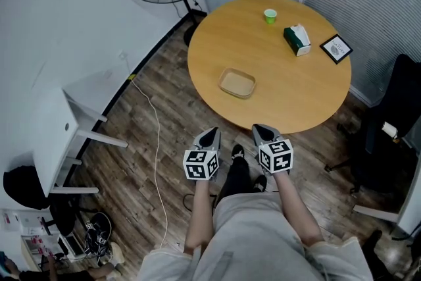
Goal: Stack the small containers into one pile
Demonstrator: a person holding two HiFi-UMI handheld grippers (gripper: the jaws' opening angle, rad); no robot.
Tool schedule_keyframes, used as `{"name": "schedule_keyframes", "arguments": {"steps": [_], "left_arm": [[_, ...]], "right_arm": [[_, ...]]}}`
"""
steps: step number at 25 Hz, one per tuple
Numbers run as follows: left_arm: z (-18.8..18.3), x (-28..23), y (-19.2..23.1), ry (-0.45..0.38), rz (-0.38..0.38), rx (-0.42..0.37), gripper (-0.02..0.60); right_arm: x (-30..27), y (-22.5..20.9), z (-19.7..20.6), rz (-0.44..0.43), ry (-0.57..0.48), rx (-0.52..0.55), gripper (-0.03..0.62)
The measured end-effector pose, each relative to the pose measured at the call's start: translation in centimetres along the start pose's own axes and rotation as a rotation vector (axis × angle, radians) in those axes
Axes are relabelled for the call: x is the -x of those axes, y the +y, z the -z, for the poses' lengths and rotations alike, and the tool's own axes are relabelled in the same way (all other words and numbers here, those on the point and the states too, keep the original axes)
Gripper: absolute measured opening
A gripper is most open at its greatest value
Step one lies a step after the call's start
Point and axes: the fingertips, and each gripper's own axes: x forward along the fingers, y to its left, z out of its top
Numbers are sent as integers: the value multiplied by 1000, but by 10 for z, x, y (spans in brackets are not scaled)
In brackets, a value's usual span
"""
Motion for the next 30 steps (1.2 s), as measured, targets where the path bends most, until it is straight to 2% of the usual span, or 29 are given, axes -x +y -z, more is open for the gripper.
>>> {"name": "schedule_keyframes", "arguments": {"steps": [6, 17, 30], "left_arm": [[0, 0, -5, -24, 24, 21, 5], [5, 1, -7, -24, 22, 38, 5], [6, -3, -9, -16, 32, 32, 5]], "right_arm": [[3, -2, 0, 7, -9, 0, 1], [5, -4, 1, 3, -8, 8, 0], [4, -6, 1, 3, 0, 14, 0]]}}
